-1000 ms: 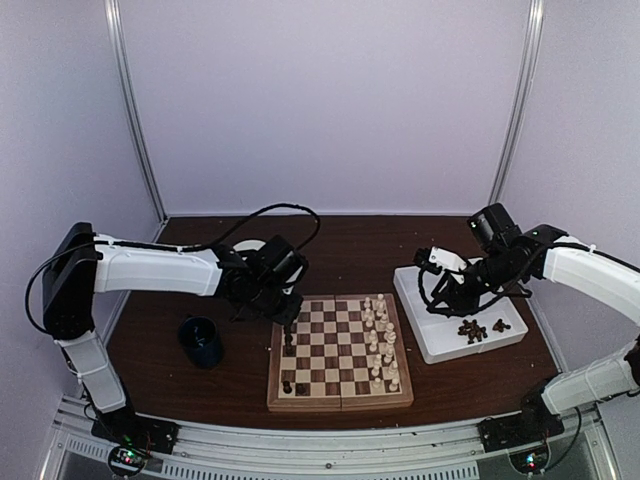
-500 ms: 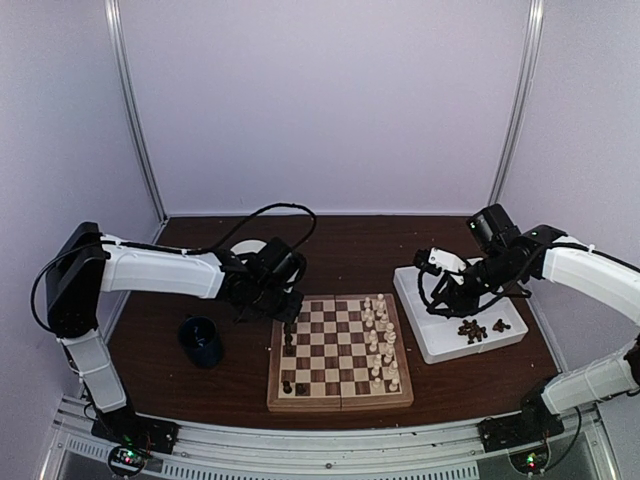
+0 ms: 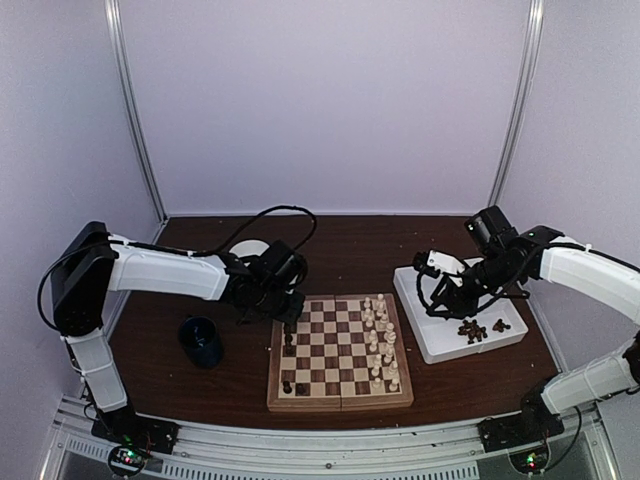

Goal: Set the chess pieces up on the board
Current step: Place the knight at g8.

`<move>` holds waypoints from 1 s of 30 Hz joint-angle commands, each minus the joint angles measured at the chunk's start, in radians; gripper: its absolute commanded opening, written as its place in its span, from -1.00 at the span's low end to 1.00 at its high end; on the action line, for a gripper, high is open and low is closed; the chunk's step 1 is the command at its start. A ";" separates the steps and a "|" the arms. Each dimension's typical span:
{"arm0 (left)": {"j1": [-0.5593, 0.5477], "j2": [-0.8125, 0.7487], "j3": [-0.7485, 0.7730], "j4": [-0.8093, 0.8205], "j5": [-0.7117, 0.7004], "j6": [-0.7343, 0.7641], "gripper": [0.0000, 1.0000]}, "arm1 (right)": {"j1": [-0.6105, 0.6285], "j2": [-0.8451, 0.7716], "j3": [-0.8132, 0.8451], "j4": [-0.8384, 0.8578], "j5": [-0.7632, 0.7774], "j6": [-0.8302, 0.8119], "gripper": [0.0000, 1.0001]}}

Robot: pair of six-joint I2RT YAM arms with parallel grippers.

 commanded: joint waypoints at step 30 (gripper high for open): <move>0.015 -0.163 -0.020 -0.083 -0.011 -0.042 -0.26 | -0.099 0.031 0.033 -0.057 -0.003 -0.024 -0.14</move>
